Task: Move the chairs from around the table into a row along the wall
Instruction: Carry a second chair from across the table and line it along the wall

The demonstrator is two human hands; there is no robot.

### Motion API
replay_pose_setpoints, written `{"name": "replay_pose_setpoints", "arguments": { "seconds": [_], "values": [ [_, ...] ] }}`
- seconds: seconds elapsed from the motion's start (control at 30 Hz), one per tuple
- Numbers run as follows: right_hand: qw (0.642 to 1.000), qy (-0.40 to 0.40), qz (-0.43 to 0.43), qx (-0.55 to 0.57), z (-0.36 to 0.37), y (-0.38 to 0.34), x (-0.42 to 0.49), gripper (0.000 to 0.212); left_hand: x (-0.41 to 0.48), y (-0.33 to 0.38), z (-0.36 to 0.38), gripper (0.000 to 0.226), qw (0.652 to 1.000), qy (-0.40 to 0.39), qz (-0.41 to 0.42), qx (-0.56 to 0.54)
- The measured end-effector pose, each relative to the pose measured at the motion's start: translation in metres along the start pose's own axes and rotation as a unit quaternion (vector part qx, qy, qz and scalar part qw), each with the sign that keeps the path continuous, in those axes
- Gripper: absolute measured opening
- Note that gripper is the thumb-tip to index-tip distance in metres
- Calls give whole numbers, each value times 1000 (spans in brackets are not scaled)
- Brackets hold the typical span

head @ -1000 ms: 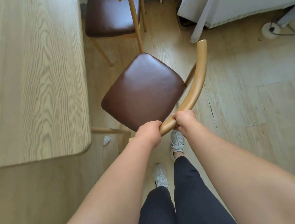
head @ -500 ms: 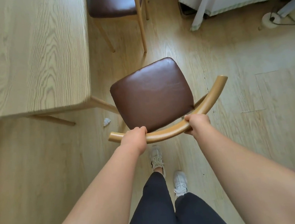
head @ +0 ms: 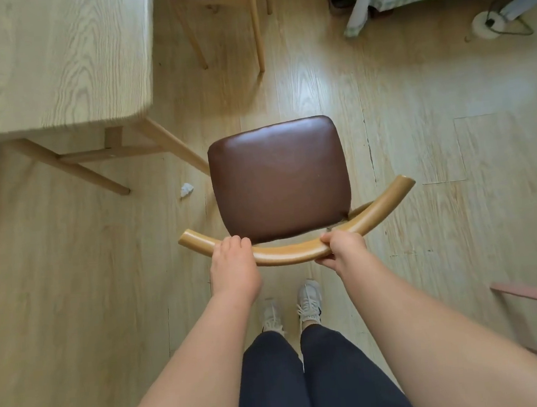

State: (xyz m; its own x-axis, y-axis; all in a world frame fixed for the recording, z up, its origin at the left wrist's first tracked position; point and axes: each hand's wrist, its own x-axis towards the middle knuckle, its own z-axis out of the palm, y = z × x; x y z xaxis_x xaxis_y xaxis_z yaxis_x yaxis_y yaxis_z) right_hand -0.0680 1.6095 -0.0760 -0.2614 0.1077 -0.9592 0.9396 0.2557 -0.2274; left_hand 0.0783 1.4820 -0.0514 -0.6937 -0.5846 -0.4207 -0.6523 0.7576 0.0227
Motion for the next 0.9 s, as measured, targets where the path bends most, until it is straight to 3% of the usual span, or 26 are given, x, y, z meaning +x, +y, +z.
{"name": "replay_pose_setpoints", "arguments": {
  "seconds": [0.27, 0.4, 0.5, 0.57, 0.63, 0.67, 0.7, 0.73, 0.77, 0.8, 0.9],
  "values": [
    [1000, 21, -3, 17, -17, 62, -7, 54, -40, -23, 13, 22, 996, -47, 73, 36],
    [1000, 7, -19, -3, -21, 85, -15, 47, -69, -37, 26, 27, 998, -9, 67, -10],
    [999, -1, -31, -10, -29, 87, -15, 45, -86, -37, 33, 27, 988, 58, -19, -139],
    [999, 19, -40, -1, -36, 80, -12, 50, -91, -33, 33, 30, 958, 65, -143, -239],
    [998, 28, -50, 11, -44, 69, -7, 53, -86, -30, 34, 46, 880, 14, -316, -354],
    [998, 26, -49, 19, -49, 63, -4, 54, -79, -30, 35, 54, 804, -24, -397, -441],
    [998, 23, -44, 24, -52, 57, -1, 55, -72, -29, 36, 59, 706, -60, -447, -546],
    [999, 17, -38, 26, -54, 52, 3, 55, -64, -29, 38, 58, 603, -87, -466, -642],
    [999, 11, -32, 24, -57, 48, 7, 57, -57, -29, 41, 54, 523, -98, -464, -708],
    [999, 6, -28, 23, -59, 47, 10, 58, -51, -29, 44, 48, 485, -96, -459, -738],
    [999, 4, -38, 14, -63, 48, 17, 62, -39, -24, 50, 41, 495, -80, -462, -731]
  ]
}}
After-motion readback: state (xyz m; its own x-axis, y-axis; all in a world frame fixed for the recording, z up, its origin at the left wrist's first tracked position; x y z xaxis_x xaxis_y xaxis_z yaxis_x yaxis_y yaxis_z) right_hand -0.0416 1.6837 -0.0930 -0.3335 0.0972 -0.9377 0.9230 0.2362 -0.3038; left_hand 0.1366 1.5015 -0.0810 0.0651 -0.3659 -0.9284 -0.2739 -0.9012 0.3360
